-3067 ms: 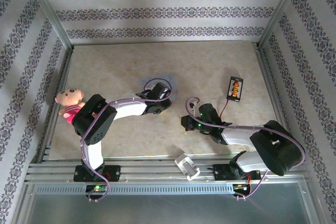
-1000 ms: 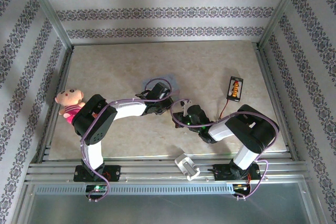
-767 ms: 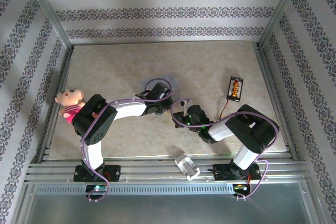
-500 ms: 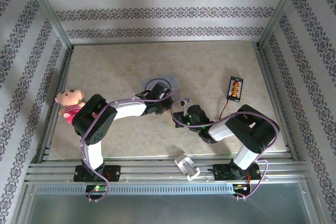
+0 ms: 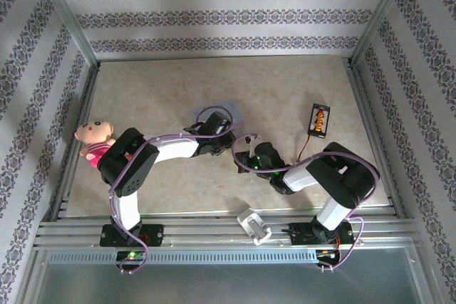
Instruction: Unlock a padlock with a key
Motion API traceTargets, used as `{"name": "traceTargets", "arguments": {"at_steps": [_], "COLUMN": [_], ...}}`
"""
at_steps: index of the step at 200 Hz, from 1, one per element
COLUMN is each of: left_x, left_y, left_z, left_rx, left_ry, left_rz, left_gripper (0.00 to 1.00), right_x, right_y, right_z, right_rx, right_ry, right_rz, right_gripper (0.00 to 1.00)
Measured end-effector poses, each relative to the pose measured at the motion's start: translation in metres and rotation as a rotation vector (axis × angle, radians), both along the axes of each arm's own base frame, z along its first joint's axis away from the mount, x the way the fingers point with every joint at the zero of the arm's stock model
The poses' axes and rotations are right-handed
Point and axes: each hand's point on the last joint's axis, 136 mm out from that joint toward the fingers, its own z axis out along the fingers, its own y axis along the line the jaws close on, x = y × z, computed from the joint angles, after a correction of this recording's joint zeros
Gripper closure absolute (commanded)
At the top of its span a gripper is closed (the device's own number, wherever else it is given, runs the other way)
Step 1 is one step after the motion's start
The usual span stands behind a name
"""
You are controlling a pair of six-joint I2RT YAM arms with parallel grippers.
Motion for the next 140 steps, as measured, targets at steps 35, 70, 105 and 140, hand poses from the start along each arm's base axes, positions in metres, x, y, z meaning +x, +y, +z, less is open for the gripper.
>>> {"name": "traceTargets", "arguments": {"at_steps": [35,70,105,140], "left_x": [-0.0003,0.0002,0.0,0.0002], "left_y": [-0.0023,-0.0032,-0.0032,-0.0032], "left_z": [0.0011,0.0015,0.0014,0.0014], "left_rx": [-0.013,-0.021,-0.022,-0.022], "left_ry": [0.002,-0.001,-0.001,-0.002], "left_rz": [-0.004,-0.004,-0.004,-0.004], "left_gripper": [1.0,1.0,1.0,1.0], "right_x": [-0.0009,0.0007,0.0021,0.0027], "right_y": [-0.0012,-0.0027,-0.0017,-0.0002], "right_z": [0.006,0.0067,0.0062,0.0055], "right_rx": [0.012,0.013,0.017,0.019], "right_ry": [-0.014,-0.015,-0.019,-0.019], "right_rz": [-0.001,-0.006,-0.007,-0.004], "right_gripper": [1.0,1.0,1.0,1.0]}}
